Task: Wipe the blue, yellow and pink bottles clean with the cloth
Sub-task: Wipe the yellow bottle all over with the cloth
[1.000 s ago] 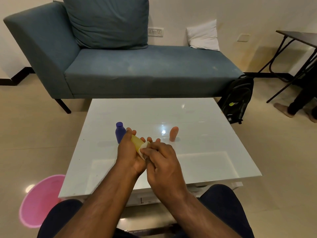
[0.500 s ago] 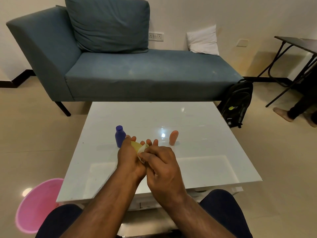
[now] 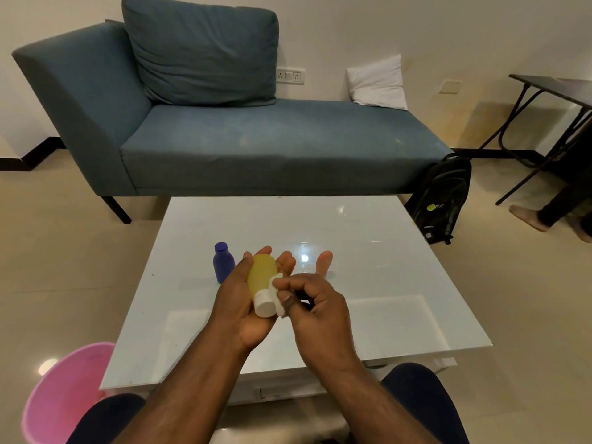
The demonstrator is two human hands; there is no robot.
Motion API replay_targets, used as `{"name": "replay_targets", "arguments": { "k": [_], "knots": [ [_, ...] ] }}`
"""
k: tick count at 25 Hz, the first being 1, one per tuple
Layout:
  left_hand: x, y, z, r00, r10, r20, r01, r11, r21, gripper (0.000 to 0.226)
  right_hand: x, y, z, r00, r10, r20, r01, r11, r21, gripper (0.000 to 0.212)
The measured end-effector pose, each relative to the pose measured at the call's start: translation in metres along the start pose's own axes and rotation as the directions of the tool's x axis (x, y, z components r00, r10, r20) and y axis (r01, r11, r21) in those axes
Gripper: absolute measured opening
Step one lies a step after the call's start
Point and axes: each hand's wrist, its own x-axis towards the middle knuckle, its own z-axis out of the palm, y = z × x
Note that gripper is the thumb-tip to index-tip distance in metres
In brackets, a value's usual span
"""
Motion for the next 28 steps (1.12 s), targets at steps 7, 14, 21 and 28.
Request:
{"name": "replay_targets", "arguments": {
  "k": [7, 14, 21, 28],
  "knots": [
    [-0.001, -0.001, 0.006, 1.0, 0.022, -0.003, -0.021, 0.995, 0.096, 0.038, 0.001, -0.004, 0.002, 0.998, 0.014, -0.06, -0.012, 0.999, 0.039, 0.028],
    [0.002, -0.008, 0.0, 0.999, -0.01, 0.032, 0.007, 0.994, 0.109, 0.036, 0.01, -0.012, -0.001, 0.995, -0.044, -0.088, 0.044, 0.999, -0.002, 0.027],
    [0.005, -0.004, -0.005, 0.999, 0.029, -0.036, -0.026, 0.997, 0.077, 0.052, -0.006, -0.009, 0.005, 0.987, -0.157, -0.041, 0.15, 0.981, -0.126, 0.014],
    [-0.009, -0.018, -0.001, 0.998, 0.048, -0.033, -0.037, 0.959, 0.281, 0.037, 0.026, -0.007, -0.001, 0.982, -0.18, -0.062, 0.158, 0.952, -0.262, 0.012]
  ]
}}
